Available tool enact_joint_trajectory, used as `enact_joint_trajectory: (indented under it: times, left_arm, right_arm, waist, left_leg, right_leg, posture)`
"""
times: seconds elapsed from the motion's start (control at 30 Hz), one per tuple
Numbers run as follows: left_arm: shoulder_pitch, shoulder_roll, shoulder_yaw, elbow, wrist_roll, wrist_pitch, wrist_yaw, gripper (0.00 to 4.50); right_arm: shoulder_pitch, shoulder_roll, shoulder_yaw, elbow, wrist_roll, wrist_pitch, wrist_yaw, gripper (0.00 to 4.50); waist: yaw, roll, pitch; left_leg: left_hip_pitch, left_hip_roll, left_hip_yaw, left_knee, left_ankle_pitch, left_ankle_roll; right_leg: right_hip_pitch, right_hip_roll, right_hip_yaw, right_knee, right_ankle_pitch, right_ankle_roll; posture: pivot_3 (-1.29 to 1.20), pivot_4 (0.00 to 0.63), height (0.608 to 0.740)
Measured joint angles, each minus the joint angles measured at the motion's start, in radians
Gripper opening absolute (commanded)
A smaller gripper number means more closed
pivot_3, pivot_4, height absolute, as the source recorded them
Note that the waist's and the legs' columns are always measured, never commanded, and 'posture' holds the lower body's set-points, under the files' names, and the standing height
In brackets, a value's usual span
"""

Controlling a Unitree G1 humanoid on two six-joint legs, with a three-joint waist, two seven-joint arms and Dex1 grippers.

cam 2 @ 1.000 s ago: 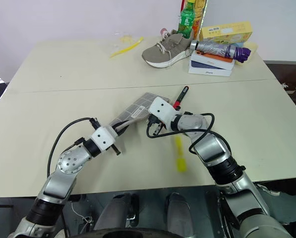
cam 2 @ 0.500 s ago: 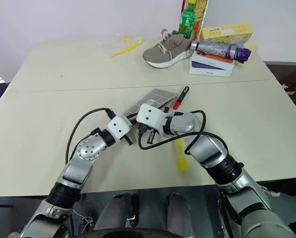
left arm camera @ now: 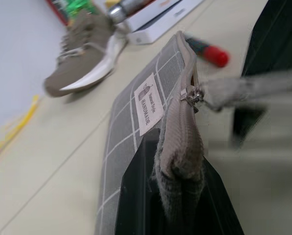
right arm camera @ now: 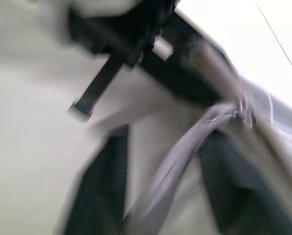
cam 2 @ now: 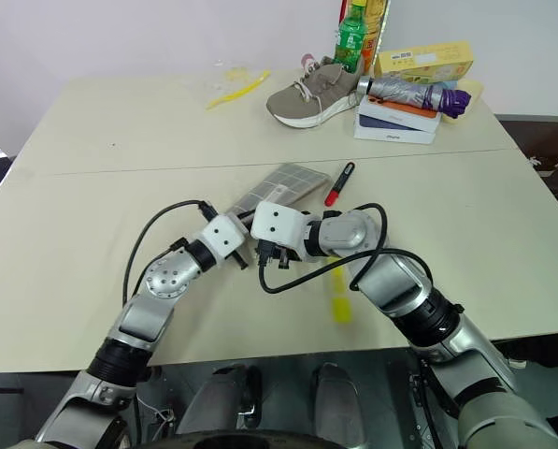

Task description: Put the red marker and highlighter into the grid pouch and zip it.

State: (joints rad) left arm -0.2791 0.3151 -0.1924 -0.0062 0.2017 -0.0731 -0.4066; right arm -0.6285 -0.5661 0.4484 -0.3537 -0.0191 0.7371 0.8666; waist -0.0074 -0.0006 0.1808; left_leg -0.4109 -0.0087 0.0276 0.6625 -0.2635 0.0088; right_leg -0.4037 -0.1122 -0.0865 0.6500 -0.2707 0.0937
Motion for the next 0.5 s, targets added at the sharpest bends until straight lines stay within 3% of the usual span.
enact_joint_trajectory:
  times: [0.07,0.23,0.37,0.5]
  left_arm:
    - [0.02,0.015,0.037,-0.009,-0.02,0.003,0.004,0.0]
    - [0.067,0.039,0.084,-0.027,-0.084,-0.001,-0.019,0.0]
    - [0.079,0.056,0.093,-0.036,-0.106,-0.008,-0.036,0.0]
    - [0.074,0.054,0.092,-0.035,-0.106,-0.013,-0.033,0.0]
  right_arm:
    - [0.008,-0.032,-0.06,-0.004,0.005,0.017,-0.007,4.43]
    - [0.033,-0.03,-0.18,-0.02,-0.001,0.136,-0.112,4.43]
    - [0.003,0.174,-0.392,0.057,0.045,0.354,-0.265,4.43]
    - [-0.05,0.333,-0.547,0.186,0.036,0.441,-0.471,4.43]
  waist:
    - [0.001,0.0,0.0]
    - [0.002,0.0,0.0]
    - [-0.001,0.0,0.0]
    - [-0.001,0.0,0.0]
  left_leg:
    - [0.0,0.0,0.0,0.0,0.0,0.0]
    - [0.0,0.0,0.0,0.0,0.0,0.0]
    - [0.0,0.0,0.0,0.0,0.0,-0.001]
    - [-0.001,0.0,0.001,0.0,0.0,0.0]
  right_leg:
    - [0.0,0.0,0.0,0.0,0.0,0.0]
    - [0.0,-0.003,0.0,0.0,0.0,0.0]
    - [0.0,-0.003,0.0,0.001,0.0,-0.001]
    - [-0.001,-0.003,0.0,0.0,0.0,-0.001]
  posture:
    - [0.0,0.15,0.733]
    - [0.0,0.15,0.733]
    - [0.0,0.15,0.733]
    - [0.0,0.15,0.733]
